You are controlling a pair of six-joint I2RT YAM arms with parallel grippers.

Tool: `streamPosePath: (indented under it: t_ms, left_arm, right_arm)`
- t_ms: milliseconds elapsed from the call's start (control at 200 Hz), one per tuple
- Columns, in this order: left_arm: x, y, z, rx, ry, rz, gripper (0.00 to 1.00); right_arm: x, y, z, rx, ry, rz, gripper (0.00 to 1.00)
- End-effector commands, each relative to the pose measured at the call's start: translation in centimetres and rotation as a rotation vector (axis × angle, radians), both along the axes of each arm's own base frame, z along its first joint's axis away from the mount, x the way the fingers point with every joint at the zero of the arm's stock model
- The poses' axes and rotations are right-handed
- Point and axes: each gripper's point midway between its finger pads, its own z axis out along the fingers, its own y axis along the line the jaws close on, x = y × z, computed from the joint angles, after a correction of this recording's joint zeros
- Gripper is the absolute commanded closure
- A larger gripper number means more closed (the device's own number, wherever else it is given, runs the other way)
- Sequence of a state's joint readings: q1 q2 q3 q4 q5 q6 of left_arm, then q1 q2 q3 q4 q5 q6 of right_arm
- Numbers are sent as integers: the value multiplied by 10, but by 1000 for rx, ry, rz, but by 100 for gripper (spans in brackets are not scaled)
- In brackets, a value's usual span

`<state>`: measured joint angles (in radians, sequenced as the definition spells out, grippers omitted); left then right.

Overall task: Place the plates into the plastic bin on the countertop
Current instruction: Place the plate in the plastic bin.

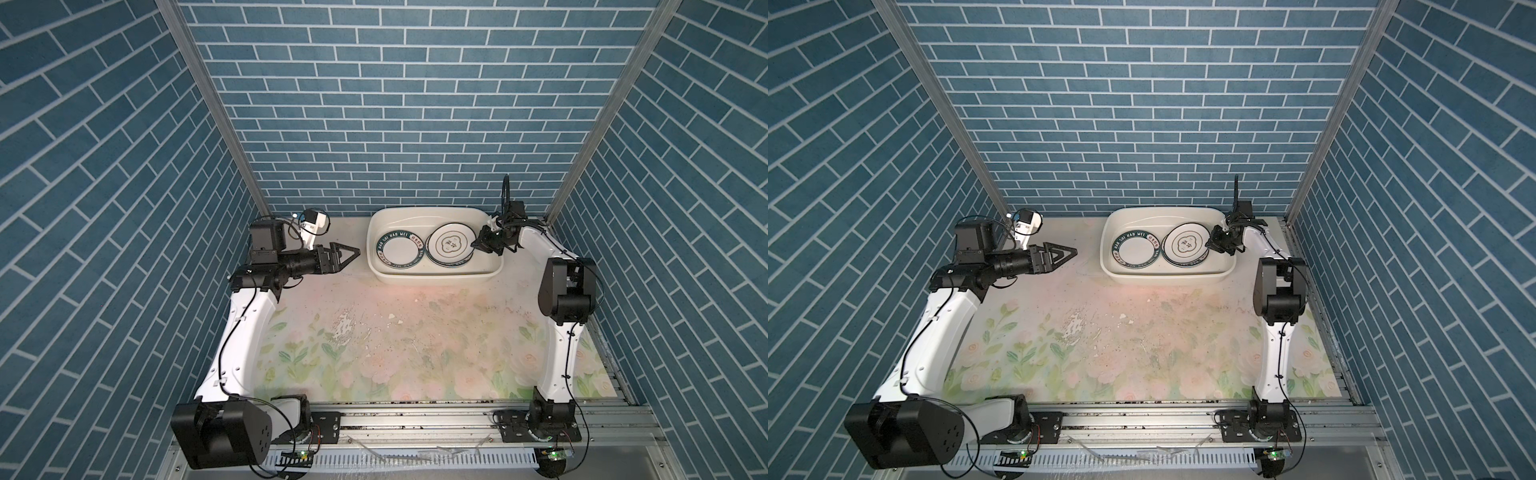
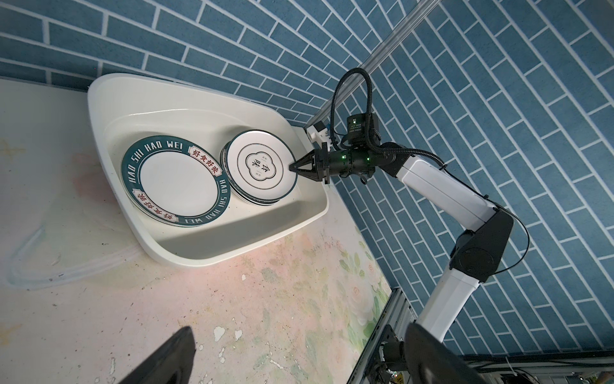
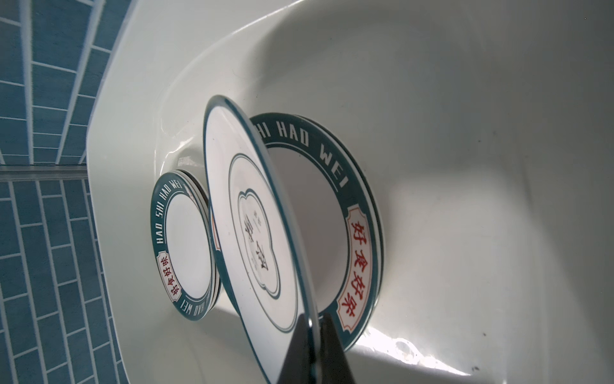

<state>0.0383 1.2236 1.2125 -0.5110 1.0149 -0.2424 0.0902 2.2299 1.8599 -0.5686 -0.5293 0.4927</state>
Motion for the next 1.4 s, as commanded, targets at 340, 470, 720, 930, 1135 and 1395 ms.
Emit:
streamPosePath:
  t_ms: [340,470,720,930,1135,1395]
  left_arm:
    - [-2,-3,0,0,-16,-21,0]
    - [-1,-3,0,-2,-14,-22,0]
    - [-1,-4,0,-4,-13,-24,0]
    - [0,-4,2,-8,-15,-25,1]
    - [-1,-5,2,-20,-11,-26,0]
    - [-2,-5,4,-20,-13,-26,0]
  right_arm:
    - [4,1,-7,1,15,33,100]
    - [4,1,-7,-5,18,34,100]
    - [-1,0,-13,-12,45,36,99]
    - [-4,-1,-16,-18,57,37,95]
    - [-5,0,-17,-10,64,39,94]
    - [-5,0,-19,-7,70,35,90]
